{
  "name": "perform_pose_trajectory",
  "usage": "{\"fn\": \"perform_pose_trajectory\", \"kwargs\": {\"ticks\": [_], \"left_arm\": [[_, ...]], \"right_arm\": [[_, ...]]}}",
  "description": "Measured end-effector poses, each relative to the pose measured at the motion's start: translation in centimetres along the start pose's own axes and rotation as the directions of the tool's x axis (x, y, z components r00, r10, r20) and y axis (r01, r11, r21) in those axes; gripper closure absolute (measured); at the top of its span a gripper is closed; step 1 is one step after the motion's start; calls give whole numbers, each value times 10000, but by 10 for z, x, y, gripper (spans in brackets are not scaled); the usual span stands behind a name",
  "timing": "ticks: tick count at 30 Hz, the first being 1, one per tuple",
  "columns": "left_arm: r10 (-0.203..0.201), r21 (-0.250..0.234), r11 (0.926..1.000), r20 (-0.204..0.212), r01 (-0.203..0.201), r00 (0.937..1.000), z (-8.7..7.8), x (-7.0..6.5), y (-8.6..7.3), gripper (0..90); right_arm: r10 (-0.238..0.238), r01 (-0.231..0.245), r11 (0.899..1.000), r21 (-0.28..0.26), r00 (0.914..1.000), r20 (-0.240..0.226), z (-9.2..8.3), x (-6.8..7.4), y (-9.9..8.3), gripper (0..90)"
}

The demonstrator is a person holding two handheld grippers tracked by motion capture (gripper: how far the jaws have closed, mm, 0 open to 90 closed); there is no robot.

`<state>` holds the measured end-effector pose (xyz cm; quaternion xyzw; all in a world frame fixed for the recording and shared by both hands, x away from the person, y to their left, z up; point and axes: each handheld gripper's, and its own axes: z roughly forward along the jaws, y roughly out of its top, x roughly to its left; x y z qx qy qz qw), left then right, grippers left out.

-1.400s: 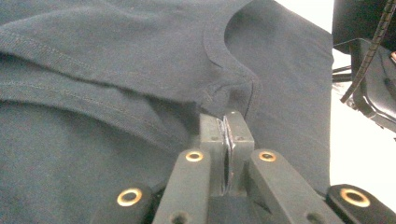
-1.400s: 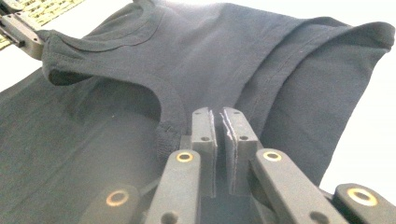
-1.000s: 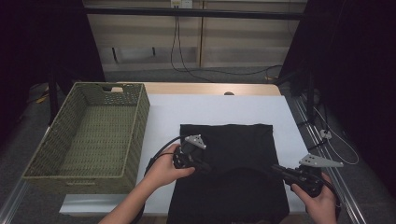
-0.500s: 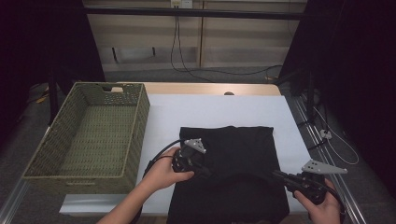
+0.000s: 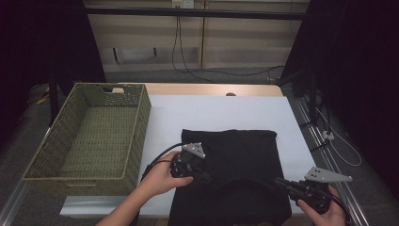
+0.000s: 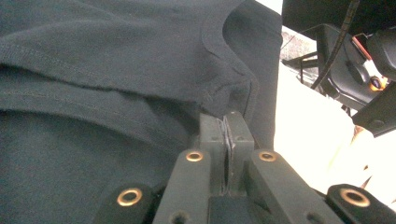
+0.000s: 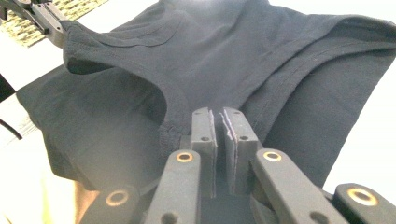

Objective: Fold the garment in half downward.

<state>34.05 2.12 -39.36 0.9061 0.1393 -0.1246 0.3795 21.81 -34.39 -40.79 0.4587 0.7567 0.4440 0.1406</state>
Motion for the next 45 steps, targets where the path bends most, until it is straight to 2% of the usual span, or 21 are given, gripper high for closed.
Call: {"fn": "perform_pose_trajectory", "kwargs": {"ticks": [13,19,20,24,25,27,28,29,30,31,33,34,35,37,38,40,41,45], "left_arm": [[-137,19,9999,52,137,9999,-4,-1,-1,890],[-27,54,10000,327,25,9995,-4,-8,-1,889],[-37,25,10000,573,36,9984,-4,-11,-1,889],[-119,2,9999,855,120,9963,-5,-14,-2,881],[-216,-19,9998,869,218,9960,-3,-13,-5,852],[-429,-48,9990,1106,437,9929,0,-8,-9,693],[-326,-86,9994,998,337,9945,1,-4,-10,586],[-241,-221,9994,688,257,9973,2,-1,-11,497],[-191,-247,9995,487,203,9986,3,2,-11,431],[-180,-307,9993,315,190,9993,4,6,-11,378],[-441,-429,9981,2,440,9990,4,14,-9,300],[-422,-451,9981,-255,410,9988,4,20,-7,278],[-398,-377,9985,-341,385,9986,3,24,-6,262],[-625,-423,9973,-657,598,9959,4,32,-4,234],[-582,-368,9978,-857,553,9946,4,36,-3,218],[-652,-398,9973,-908,618,9937,4,39,-2,205],[-760,-532,9961,-1064,707,9914,4,48,-1,190],[-993,-594,9941,-1502,913,9836,3,59,0,185]], "right_arm": [[-65,64,10000,-22,9999,-150,-6,6,-1,844],[-157,158,9999,17,9995,-260,-8,11,-1,845],[-156,158,9999,57,9992,-368,-10,13,-3,844],[-106,121,9997,204,9975,-698,-13,15,-8,824],[-92,107,9998,190,9969,-784,-13,15,-9,787],[67,-49,9998,205,9961,-874,-11,13,-11,679],[186,-169,9997,203,9959,-887,-9,11,-11,636],[273,-262,9995,150,9967,-766,-7,8,-10,588],[366,-356,9992,155,9972,-648,-4,6,-8,542],[368,-359,9992,175,9978,-551,-1,3,-6,514],[391,-387,9992,126,9987,-319,9,-4,1,464],[450,-447,9989,146,9987,-241,14,-8,5,457],[441,-439,9990,123,9989,-176,22,-13,11,449],[475,-475,9988,121,9989,-7,33,-20,19,417],[436,-437,9990,123,9990,121,40,-24,23,409],[337,-341,9994,100,9988,353,53,-32,32,396],[317,-326,9993,160,9980,543,60,-38,37,396],[438,-466,9987,202,9916,1213,79,-61,48,395]]}}
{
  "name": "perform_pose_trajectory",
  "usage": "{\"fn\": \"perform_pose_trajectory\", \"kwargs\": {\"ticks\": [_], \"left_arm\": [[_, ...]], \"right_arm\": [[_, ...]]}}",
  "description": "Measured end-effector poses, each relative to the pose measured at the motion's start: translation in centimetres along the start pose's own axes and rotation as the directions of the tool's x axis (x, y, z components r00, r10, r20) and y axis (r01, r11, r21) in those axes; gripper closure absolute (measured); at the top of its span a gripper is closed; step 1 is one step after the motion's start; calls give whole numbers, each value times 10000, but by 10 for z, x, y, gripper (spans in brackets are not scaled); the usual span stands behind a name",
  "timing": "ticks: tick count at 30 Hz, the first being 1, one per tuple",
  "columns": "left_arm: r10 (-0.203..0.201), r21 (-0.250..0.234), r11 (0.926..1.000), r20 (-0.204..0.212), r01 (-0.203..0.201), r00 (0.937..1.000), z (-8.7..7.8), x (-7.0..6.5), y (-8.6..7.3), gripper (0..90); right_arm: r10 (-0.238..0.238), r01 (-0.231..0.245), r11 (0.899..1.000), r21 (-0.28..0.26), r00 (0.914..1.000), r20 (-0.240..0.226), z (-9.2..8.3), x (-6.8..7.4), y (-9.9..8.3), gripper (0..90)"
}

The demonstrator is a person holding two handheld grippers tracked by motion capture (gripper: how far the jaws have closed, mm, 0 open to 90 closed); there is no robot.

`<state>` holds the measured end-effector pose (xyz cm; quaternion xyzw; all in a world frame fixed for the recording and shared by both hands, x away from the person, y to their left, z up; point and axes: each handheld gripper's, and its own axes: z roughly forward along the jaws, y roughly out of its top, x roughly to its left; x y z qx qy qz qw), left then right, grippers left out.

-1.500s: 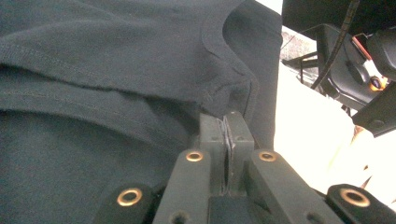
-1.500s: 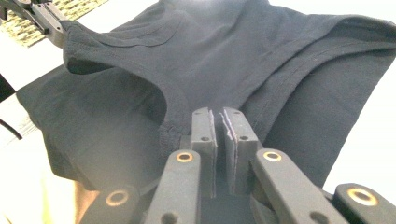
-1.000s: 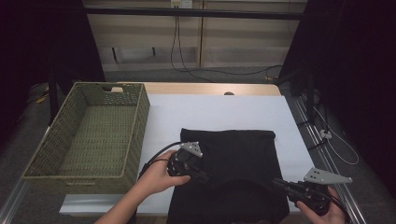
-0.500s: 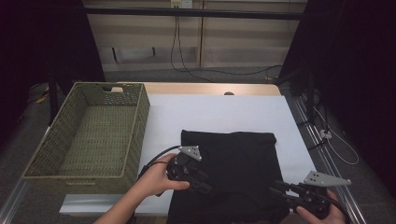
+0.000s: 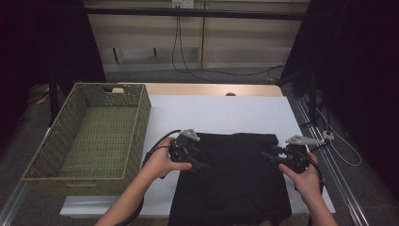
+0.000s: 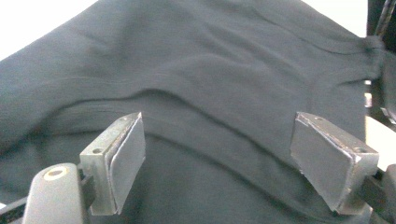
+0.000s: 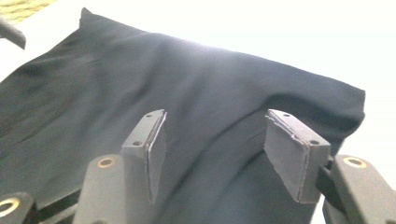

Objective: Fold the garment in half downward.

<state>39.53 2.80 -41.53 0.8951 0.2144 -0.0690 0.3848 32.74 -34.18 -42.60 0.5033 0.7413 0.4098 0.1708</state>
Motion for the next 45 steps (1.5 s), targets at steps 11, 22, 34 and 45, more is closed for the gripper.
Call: {"fn": "perform_pose_trajectory", "kwargs": {"ticks": [11,22,34,45], "left_arm": [[-685,-227,9975,-785,669,9946,-3,26,2,183],[-1266,-622,9911,-1663,1177,9779,-9,50,6,183],[-2285,-1103,9728,-3122,2037,9221,0,80,8,190],[-2682,-1183,9628,-3125,2429,9113,6,92,-6,494]], "right_arm": [[617,-653,9977,171,9849,1616,36,-52,23,433],[629,-823,9934,803,9737,2188,60,-66,18,504],[1084,-1181,9913,576,9828,1497,59,-62,13,837],[1244,-1312,9905,412,9826,1379,58,-63,11,845]]}}
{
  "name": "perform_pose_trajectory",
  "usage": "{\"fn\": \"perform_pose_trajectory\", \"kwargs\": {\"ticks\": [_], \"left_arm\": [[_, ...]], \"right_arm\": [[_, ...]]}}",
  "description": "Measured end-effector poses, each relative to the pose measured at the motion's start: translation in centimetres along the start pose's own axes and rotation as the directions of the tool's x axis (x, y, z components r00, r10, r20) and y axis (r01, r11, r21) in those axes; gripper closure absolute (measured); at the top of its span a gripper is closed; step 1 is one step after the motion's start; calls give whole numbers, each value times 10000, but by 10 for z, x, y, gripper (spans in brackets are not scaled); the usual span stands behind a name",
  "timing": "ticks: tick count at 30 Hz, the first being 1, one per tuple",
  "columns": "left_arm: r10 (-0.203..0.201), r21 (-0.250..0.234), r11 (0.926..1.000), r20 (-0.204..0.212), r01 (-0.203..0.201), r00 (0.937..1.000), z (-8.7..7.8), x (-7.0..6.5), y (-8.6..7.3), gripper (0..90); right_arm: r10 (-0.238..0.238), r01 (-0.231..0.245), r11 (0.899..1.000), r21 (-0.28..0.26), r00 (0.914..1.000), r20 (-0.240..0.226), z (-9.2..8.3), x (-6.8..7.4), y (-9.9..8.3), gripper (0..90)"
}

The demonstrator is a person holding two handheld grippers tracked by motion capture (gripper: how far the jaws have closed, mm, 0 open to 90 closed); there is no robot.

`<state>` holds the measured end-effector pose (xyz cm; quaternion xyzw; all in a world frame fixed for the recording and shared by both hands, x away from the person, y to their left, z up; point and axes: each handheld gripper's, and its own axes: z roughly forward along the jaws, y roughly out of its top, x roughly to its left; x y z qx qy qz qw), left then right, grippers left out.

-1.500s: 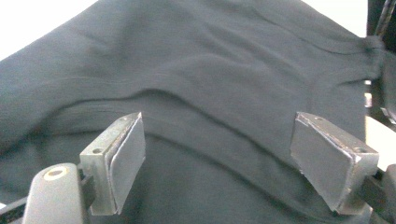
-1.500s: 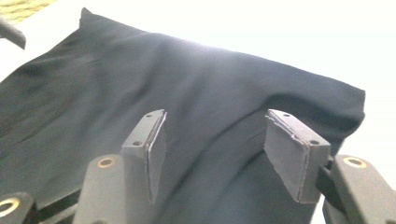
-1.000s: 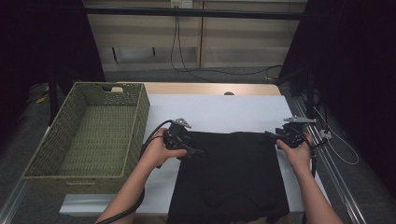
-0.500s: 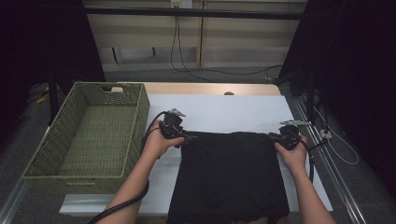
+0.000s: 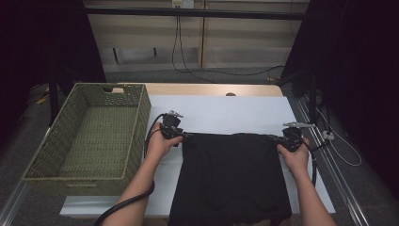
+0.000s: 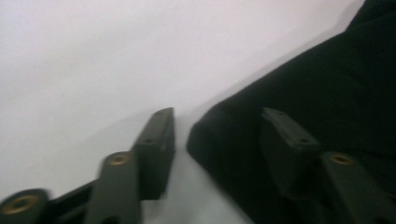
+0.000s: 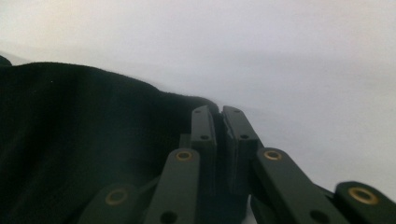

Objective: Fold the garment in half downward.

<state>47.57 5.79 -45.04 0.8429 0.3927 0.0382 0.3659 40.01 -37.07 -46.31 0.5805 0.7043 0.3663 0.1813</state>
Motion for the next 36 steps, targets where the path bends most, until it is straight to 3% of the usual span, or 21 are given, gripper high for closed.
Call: {"fn": "perform_pose_trajectory", "kwargs": {"ticks": [1,3,6,8,12,14,20,28,36], "left_arm": [[31,109,9999,176,-33,9998,0,-1,0,552],[67,213,9997,63,-68,10000,0,-4,0,623],[-208,443,9988,333,193,9992,0,-7,1,788],[-227,429,9988,281,215,9993,1,-8,1,824],[-271,474,9985,45,268,9996,-4,-9,4,843],[-262,436,9987,-66,264,9996,-15,-6,11,846],[-174,190,9997,-389,181,9991,-34,4,25,857],[-309,-189,9994,-696,296,9971,-35,19,29,859],[-422,-190,9990,-718,409,9965,-32,27,31,859]], "right_arm": [[17,-17,10000,-44,10000,-30,0,0,0,846],[23,-23,10000,-69,10000,0,0,1,-1,850],[-136,137,9999,-36,9998,151,0,3,0,852],[-126,126,9999,-41,9998,167,0,5,-1,854],[-11,11,10000,27,10000,-1,-1,3,1,856],[26,-26,10000,28,10000,-55,-1,1,2,859],[-345,351,9992,-188,9988,355,-3,-3,15,866],[-542,589,9947,-844,9969,569,-5,-5,42,867],[-736,785,9931,-877,9956,582,3,-4,52,867]]}}
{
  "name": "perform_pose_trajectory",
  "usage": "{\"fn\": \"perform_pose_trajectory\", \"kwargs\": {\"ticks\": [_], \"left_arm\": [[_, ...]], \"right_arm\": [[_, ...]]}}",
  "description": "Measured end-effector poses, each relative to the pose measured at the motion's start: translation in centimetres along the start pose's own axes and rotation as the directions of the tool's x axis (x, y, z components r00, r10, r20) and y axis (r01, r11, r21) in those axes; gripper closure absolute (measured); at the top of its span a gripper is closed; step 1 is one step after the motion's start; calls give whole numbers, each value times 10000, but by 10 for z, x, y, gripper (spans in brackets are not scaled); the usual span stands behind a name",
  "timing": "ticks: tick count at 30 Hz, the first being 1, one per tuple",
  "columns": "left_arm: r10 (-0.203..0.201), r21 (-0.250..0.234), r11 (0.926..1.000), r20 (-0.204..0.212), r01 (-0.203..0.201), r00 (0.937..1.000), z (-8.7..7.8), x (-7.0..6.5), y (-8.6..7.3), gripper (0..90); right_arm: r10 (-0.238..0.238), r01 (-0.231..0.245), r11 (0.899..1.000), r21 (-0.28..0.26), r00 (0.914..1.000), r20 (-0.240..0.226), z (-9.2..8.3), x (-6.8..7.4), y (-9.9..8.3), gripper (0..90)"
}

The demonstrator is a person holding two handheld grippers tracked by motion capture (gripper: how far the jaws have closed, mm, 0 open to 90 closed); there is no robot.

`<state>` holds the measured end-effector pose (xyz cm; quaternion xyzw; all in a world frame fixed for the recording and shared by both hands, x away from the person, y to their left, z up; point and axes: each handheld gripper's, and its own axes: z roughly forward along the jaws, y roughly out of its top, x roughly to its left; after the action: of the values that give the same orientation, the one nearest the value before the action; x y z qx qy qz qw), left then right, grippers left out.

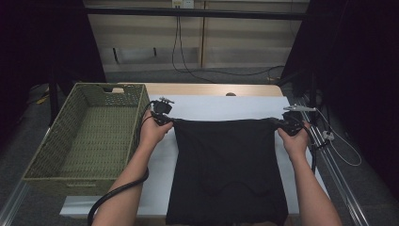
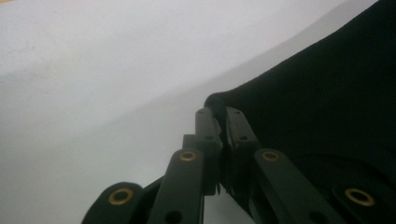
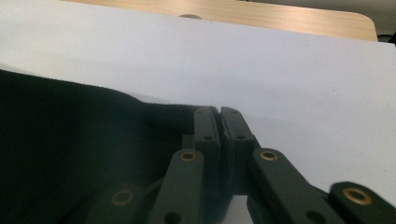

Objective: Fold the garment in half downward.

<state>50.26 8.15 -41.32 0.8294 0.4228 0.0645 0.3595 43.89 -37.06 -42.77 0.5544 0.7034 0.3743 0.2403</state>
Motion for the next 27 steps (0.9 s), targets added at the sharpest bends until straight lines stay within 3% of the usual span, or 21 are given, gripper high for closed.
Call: {"fn": "perform_pose_trajectory", "kwargs": {"ticks": [6,16,27], "left_arm": [[89,91,9999,-74,-89,9999,1,0,4,859],[135,-159,9998,-424,-142,9990,0,6,13,858],[-88,-393,9992,-742,59,9972,11,18,31,856]], "right_arm": [[-138,138,9999,-19,9999,-57,6,1,8,866],[-239,239,9997,-79,9997,31,15,1,24,866],[30,-28,10000,-73,9998,212,33,-5,36,866]]}}
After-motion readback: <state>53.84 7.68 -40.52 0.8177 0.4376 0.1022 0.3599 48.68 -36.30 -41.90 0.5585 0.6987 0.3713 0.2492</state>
